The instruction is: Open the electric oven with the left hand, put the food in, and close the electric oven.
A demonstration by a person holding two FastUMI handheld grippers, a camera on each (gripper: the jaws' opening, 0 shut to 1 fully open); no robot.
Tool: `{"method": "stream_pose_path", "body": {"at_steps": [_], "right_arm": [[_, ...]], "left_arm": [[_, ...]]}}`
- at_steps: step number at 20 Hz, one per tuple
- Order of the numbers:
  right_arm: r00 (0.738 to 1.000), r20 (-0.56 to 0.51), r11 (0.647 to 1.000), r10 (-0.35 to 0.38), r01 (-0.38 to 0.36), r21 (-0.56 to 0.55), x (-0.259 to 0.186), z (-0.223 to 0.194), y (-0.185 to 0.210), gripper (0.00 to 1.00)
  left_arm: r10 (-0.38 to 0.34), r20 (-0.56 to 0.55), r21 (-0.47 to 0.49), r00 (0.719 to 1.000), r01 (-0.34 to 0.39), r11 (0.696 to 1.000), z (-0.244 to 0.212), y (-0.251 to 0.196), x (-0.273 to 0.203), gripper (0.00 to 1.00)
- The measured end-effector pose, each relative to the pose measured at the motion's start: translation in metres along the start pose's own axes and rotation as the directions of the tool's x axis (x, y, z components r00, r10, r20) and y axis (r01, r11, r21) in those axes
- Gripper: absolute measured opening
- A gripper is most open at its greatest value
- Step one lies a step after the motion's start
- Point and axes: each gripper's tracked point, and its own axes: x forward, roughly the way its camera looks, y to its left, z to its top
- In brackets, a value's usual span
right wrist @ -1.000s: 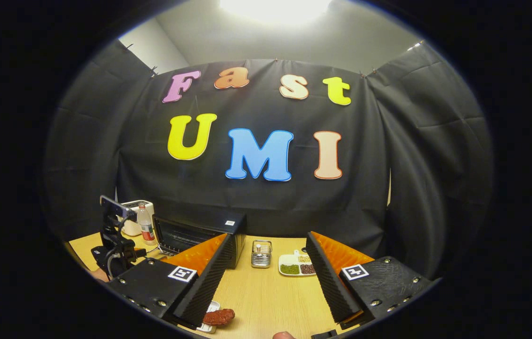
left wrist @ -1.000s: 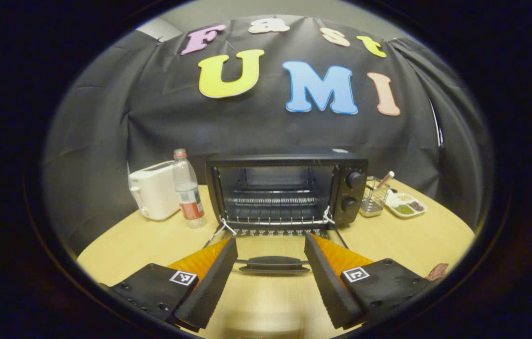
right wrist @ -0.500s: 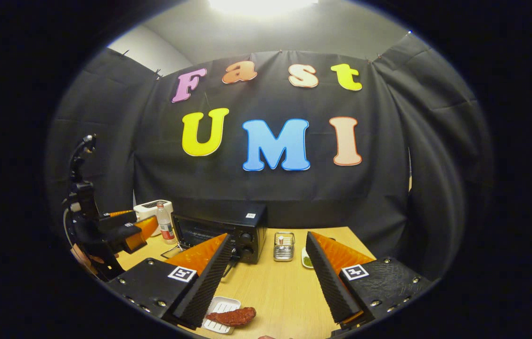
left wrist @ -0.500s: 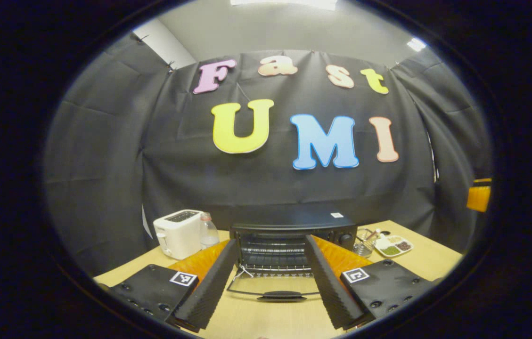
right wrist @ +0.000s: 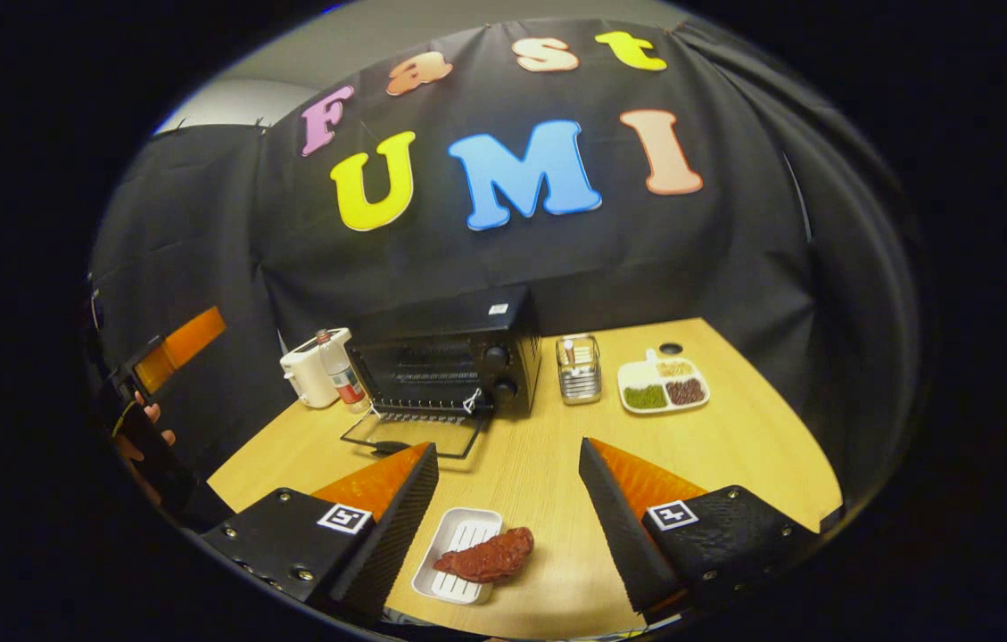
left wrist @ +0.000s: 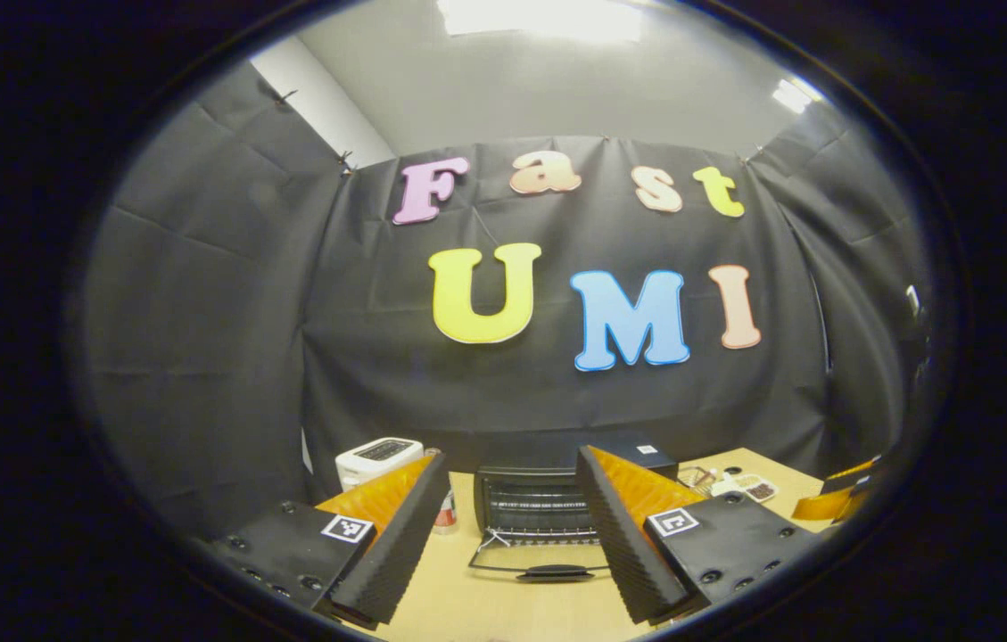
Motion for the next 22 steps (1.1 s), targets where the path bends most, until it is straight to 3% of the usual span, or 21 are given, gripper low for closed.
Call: {"method": "stream_pose_path", "body": {"at_steps": [5, 9, 17, 20, 22], "right_arm": [[0.989, -0.141, 0.985, 0.05, -0.025, 0.169, 0.019, -0.04, -0.003, 0.97], [0.97, -0.229, 0.948, 0.081, -0.004, 0.32, 0.028, -0.069, -0.01, 0.99], [0.907, -0.375, 0.821, 0.193, 0.061, 0.568, 0.038, -0.124, -0.005, 0.99], [0.894, -0.377, 0.754, 0.241, 0.072, 0.653, 0.039, -0.127, 0.0, 0.8], [0.896, -0.374, 0.74, 0.242, 0.079, 0.668, 0.046, -0.132, 0.001, 0.8]], "left_arm": [[0.046, 0.012, 0.014, 0.999, -0.046, 0.999, 0.008, 0.023, -0.008, 1.0], [0.069, 0.008, 0.007, 0.998, -0.069, 0.998, 0.005, 0.033, -0.01, 1.0], [0.089, -0.002, 0.009, 0.996, -0.089, 0.996, -0.002, 0.039, -0.006, 1.0], [0.096, -0.001, 0.014, 0.995, -0.096, 0.995, -0.001, 0.041, -0.004, 1.0], [0.097, -0.001, 0.015, 0.995, -0.097, 0.995, -0.002, 0.041, -0.002, 1.0]]}}
